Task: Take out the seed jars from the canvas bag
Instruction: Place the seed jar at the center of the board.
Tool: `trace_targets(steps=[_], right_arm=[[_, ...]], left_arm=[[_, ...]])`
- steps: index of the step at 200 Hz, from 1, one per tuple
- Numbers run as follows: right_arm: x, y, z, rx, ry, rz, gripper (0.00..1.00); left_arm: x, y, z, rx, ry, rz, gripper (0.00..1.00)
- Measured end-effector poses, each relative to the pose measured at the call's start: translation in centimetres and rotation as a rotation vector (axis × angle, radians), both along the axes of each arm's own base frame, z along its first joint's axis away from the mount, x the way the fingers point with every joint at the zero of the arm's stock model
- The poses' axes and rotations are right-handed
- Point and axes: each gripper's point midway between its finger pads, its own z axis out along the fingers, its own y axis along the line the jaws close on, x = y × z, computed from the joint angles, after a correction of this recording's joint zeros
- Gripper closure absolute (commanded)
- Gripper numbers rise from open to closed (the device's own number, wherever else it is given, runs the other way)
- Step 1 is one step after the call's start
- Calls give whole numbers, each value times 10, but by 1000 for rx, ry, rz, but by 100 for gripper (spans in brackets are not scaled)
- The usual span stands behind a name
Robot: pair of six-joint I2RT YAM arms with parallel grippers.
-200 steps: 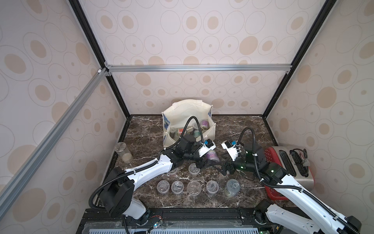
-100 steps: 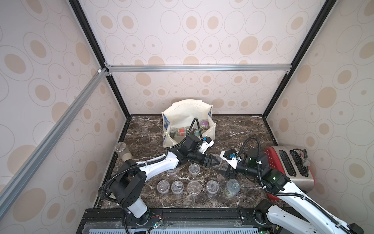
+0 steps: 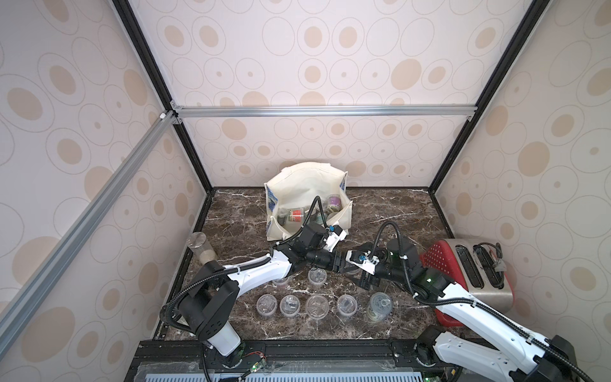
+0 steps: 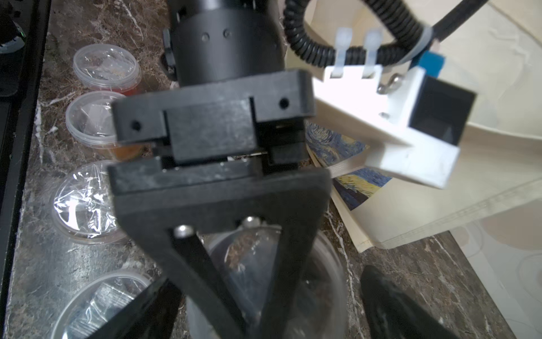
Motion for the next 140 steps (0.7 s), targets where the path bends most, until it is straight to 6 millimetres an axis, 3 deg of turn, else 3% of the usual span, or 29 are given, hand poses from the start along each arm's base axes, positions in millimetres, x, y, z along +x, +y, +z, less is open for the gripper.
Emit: trace_targets(steps=[41, 88, 108, 121, 130, 140], right_arm=[[4, 8, -27, -51, 58, 22, 21], [6, 11, -27, -46, 56, 23, 37], [6, 12, -26, -42, 50, 22, 38], [7, 12, -25, -40, 48, 22, 38], [7, 12, -25, -37, 48, 20, 38], [8, 13, -22, -27, 43, 21, 38]], left_arm=[[-6, -1, -3, -2, 24, -5, 41], [-8, 0, -3, -16, 33, 0, 34], [-8, 1, -2, -19, 29, 5, 32], [-8, 2, -1, -20, 26, 8, 23], [-8, 2, 0, -23, 20, 8, 3], [-7, 4, 0, -18, 16, 19, 2]])
